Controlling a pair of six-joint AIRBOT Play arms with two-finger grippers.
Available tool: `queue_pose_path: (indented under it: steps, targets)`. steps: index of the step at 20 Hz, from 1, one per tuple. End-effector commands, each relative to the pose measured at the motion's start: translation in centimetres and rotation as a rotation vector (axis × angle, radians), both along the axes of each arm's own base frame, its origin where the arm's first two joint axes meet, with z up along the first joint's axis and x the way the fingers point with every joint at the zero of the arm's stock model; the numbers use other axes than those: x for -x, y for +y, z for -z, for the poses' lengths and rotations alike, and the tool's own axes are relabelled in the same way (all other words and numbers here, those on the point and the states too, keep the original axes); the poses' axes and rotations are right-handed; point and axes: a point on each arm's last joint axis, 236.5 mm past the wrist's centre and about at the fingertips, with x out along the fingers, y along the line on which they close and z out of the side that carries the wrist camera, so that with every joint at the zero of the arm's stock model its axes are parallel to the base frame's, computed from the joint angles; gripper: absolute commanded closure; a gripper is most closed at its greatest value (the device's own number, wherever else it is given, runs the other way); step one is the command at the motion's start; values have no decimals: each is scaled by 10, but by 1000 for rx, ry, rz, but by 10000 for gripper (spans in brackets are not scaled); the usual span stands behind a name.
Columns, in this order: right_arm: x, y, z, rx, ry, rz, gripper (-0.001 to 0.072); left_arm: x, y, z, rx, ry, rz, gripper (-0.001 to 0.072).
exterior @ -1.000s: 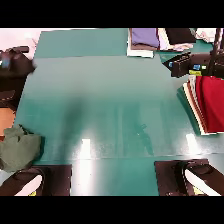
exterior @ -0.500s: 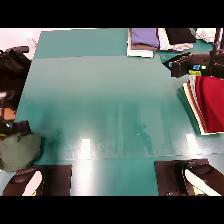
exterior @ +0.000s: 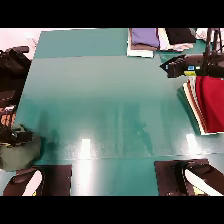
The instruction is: Fold the shirts.
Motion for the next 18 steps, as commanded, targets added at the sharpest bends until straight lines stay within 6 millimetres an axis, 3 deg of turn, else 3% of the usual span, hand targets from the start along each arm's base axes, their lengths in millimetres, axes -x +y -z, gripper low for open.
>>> queue_pose_path:
  steps: [1, 3, 4, 6, 8, 10, 12, 14, 16, 18]
  targets:
    - [-5, -3, -23, -22, -87, 30, 692, -34, 6, -44, -23, -147, -20, 685]
    - [-2, -6, -51, -37, -168, 44, 693, -70, 4, -111, -59, -328, 16, 686]
    - [0, -6, -67, -40, -201, 42, 693, -88, -4, -156, -73, -442, 58, 686]
    - [2, -6, -104, -49, -278, 41, 693, -114, -38, -245, -67, -685, 162, 687]
    - [-2, -7, -134, -51, -340, 43, 692, -125, -82, -321, -15, -899, 287, 688]
    - [-8, -6, -157, -57, -383, 41, 693, -131, -124, -366, 50, -1003, 406, 688]
    - [-14, -4, -173, -58, -407, 35, 692, -143, -171, -381, 114, -1020, 523, 688]
    - [-19, -2, -187, -56, -426, 25, 693, -160, -229, -373, 180, -984, 648, 688]
    - [-22, -1, -200, -54, -446, 17, 692, -169, -302, -345, 252, -909, 797, 687]
    - [-23, 1, -211, -50, -459, 8, 692, -163, -380, -300, 318, -804, 975, 686]
